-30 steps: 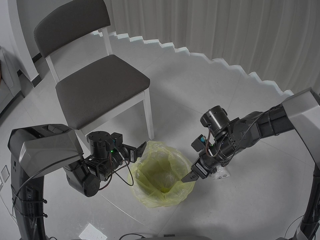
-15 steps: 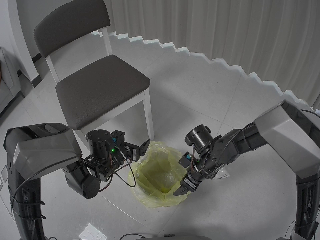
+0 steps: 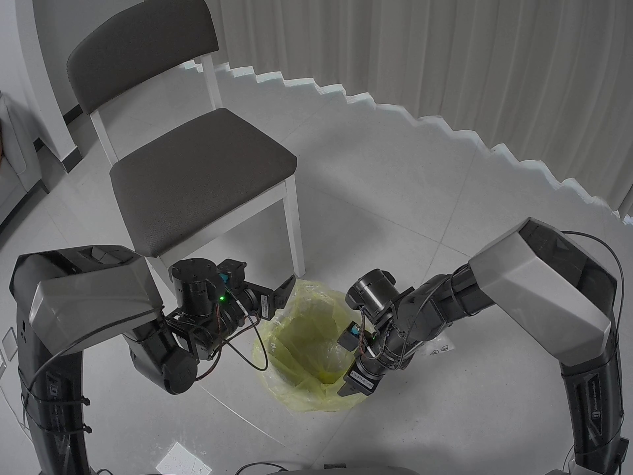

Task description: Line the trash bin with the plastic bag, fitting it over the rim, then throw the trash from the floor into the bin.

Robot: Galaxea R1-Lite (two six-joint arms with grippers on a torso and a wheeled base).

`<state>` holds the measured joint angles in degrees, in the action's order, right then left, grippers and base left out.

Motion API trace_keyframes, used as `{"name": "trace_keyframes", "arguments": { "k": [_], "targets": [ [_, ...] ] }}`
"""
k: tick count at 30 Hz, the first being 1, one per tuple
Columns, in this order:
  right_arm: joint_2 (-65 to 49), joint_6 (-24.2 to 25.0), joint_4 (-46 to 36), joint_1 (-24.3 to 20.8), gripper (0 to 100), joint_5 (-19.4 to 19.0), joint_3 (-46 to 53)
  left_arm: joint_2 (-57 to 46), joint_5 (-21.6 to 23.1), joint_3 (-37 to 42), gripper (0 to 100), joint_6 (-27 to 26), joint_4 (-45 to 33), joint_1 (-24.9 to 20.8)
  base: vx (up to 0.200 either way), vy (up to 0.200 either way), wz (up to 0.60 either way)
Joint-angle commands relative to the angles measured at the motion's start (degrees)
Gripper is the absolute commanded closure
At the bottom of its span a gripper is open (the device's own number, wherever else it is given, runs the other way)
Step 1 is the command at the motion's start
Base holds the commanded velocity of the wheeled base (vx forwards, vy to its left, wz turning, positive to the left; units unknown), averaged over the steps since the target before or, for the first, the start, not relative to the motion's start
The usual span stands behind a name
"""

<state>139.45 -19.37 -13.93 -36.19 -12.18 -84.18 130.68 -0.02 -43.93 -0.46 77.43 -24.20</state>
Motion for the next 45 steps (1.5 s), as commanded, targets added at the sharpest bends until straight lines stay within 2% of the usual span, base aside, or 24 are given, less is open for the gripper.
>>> {"name": "trace_keyframes", "arguments": {
  "k": [1,19,35,45],
  "targets": [
    [0.8,0.0,-0.1,-0.1,100,0.1,0.2,0.9,-0.1,-0.2,0,0.0,0.1,-0.1,0.000,0.000,0.00],
    [-7.7,0.4,-0.6,-4.1,100,0.1,9.2,1.2,-0.5,2.3,0,0.1,2.5,-1.0,0.000,0.000,0.00],
    [-10.0,0.5,-0.6,-7.9,100,0.1,13.1,1.9,-1.0,4.0,0,0.3,5.1,-0.9,0.000,0.000,0.00],
    [-5.8,0.6,-0.5,-6.8,100,0.3,8.8,2.6,-1.0,3.5,0,0.4,5.1,-0.7,0.000,0.000,0.00]
  ]
}}
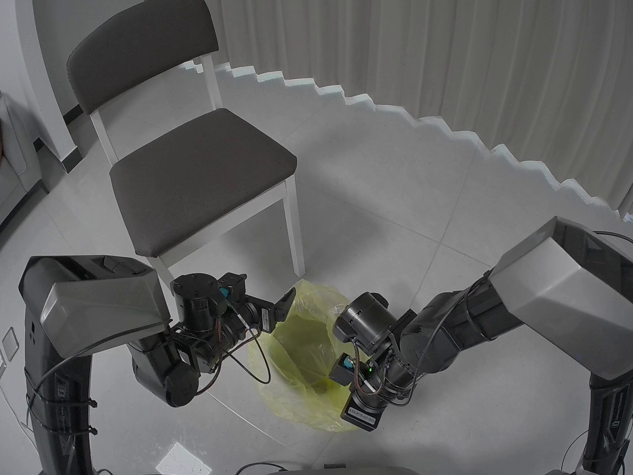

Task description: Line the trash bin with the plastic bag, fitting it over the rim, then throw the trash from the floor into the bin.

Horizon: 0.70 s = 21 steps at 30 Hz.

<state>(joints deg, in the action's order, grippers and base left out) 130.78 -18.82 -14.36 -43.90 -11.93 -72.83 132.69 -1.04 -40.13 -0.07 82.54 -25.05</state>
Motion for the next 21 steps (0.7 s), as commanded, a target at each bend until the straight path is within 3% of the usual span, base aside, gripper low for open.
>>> {"name": "trace_keyframes", "arguments": {
  "k": [1,7,11,14,21],
  "targets": [
    [4.5,0.0,-0.1,1.7,100,0.1,-4.3,1.0,0.0,-0.6,0,0.0,0.0,0.3,0.000,0.000,0.00],
    [10.6,0.1,-1.1,4.5,100,1.2,-13.1,2.7,0.3,-2.7,0,0.0,-0.3,0.6,0.000,0.000,0.00],
    [13.8,0.0,-6.5,6.3,100,2.9,-19.4,4.0,0.4,-4.7,0,0.0,-0.7,0.6,0.000,0.000,0.00],
    [18.6,-0.1,-13.5,8.2,100,6.3,-28.1,5.6,0.4,-6.5,0,0.0,-0.9,0.5,0.000,0.000,0.00],
    [20.5,-0.6,-17.4,9.2,100,7.4,-30.4,5.9,0.5,-7.0,0,0.0,-0.9,0.7,0.000,0.000,0.00]
  ]
}}
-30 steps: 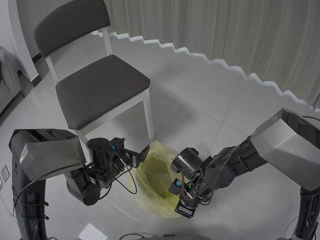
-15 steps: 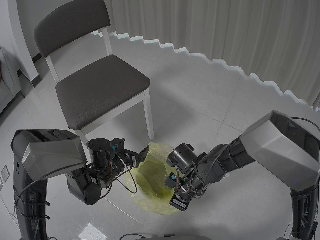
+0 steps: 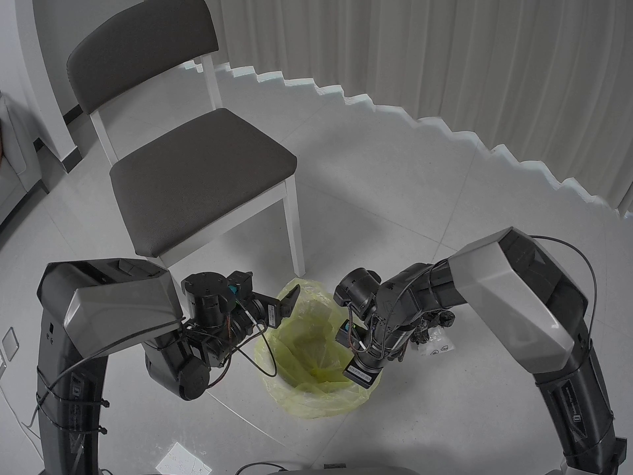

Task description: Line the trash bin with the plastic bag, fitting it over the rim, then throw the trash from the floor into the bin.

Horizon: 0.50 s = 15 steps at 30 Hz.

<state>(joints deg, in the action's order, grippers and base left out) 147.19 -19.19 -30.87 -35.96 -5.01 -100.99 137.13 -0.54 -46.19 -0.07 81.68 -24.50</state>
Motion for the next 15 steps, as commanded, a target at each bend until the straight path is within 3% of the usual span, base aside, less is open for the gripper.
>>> {"name": "trace_keyframes", "arguments": {
  "k": [1,15],
  "targets": [
    [4.2,-0.2,-0.9,1.2,100,0.4,-2.2,1.5,0.0,-0.9,0,0.0,0.0,0.2,0.000,0.000,0.00],
    [-3.6,-0.3,-1.0,0.1,100,0.1,4.0,0.9,0.0,-0.1,0,0.8,0.2,0.1,0.000,0.000,0.00]
  ]
}}
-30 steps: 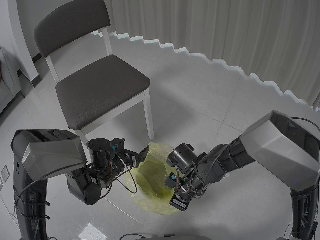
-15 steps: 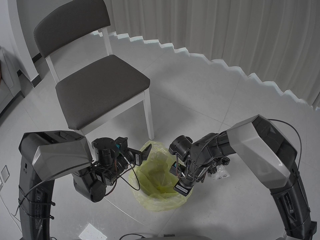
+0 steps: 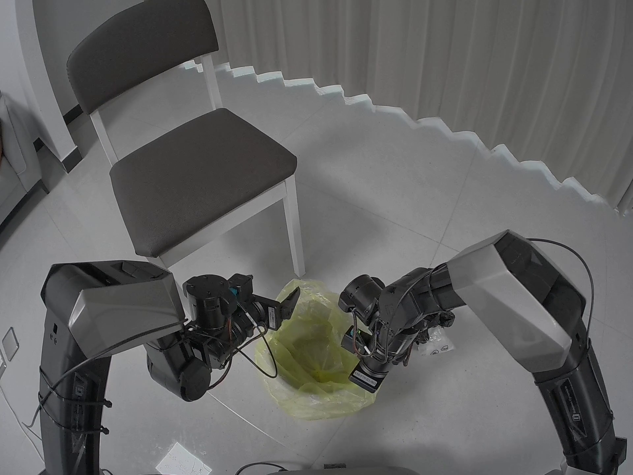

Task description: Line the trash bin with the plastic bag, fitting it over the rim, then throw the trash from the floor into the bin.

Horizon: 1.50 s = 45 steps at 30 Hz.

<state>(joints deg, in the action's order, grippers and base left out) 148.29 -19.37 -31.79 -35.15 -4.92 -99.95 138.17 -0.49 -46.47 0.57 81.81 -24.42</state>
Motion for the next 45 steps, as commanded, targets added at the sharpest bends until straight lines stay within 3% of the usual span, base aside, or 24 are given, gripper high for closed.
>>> {"name": "trace_keyframes", "arguments": {
  "k": [1,2,12,19,25,41,45],
  "targets": [
    [-5.4,-0.1,0.0,-0.8,100,0.0,3.5,-0.3,0.0,0.2,0,0.1,0.0,0.0,0.000,0.000,0.00],
    [-6.5,-0.1,0.4,-0.7,0,-0.3,4.8,-0.4,0.0,0.3,0,0.1,0.1,-0.1,0.000,0.000,0.00],
    [-12.6,0.5,0.8,1.3,0,-0.7,9.8,-2.2,-0.1,2.6,0,1.7,0.2,-0.1,0.000,0.000,0.00],
    [-12.5,0.3,3.3,11.9,0,-2.0,10.7,-3.9,-0.2,4.1,0,3.1,0.6,-0.3,0.000,0.000,0.00],
    [-8.3,0.1,8.1,17.6,0,-2.4,9.4,-4.4,-0.2,4.9,0,3.6,0.6,-0.4,0.000,0.000,0.00],
    [7.5,0.6,9.5,30.0,0,-2.0,-13.6,-3.4,-0.2,6.0,0,3.7,1.7,-0.5,0.000,0.000,0.00],
    [12.1,0.6,9.5,31.5,0,-1.8,-14.6,-3.1,-0.2,6.2,0,3.6,1.9,-0.7,0.000,0.000,0.00]
  ]
}}
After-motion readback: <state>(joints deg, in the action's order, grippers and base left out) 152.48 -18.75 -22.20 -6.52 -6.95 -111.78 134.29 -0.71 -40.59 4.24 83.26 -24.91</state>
